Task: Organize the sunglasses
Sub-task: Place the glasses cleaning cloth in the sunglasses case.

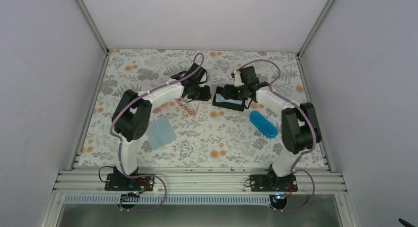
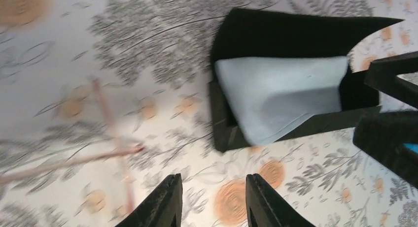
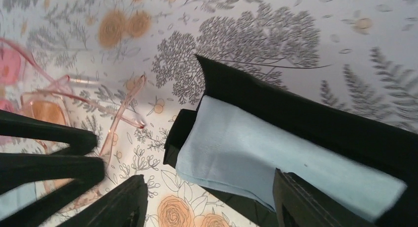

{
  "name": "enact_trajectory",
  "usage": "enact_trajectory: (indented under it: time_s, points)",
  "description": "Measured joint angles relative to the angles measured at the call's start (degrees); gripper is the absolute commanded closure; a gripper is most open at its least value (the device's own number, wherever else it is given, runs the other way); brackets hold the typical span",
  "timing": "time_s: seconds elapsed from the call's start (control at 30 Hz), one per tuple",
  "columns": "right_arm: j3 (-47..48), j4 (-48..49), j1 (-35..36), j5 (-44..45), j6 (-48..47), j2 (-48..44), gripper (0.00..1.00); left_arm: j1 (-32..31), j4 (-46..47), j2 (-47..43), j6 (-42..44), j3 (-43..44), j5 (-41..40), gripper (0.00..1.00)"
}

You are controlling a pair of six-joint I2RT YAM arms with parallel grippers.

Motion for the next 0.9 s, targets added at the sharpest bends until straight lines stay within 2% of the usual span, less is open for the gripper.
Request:
enact_trajectory:
  time_s: [0.17,0.33,0.9]
  points:
    - [2.89,0.85,0.81,-3.96,-2.60,6.14,0.22,3.21,3.67,-7.06,-1.64,-9.57,-0.44,0.67]
    - [5.16,1.22,1.51,-5.75,-5.42,9.92,0.21,4.81,7.17,-13.86,-2.86,-15.43,-0.76,0.67]
    - [7.69,0.83,2.34,-11.82,-11.02,16.50,0.17,5.51,9.62,-15.89,-3.26,-18.84,-0.37,0.67]
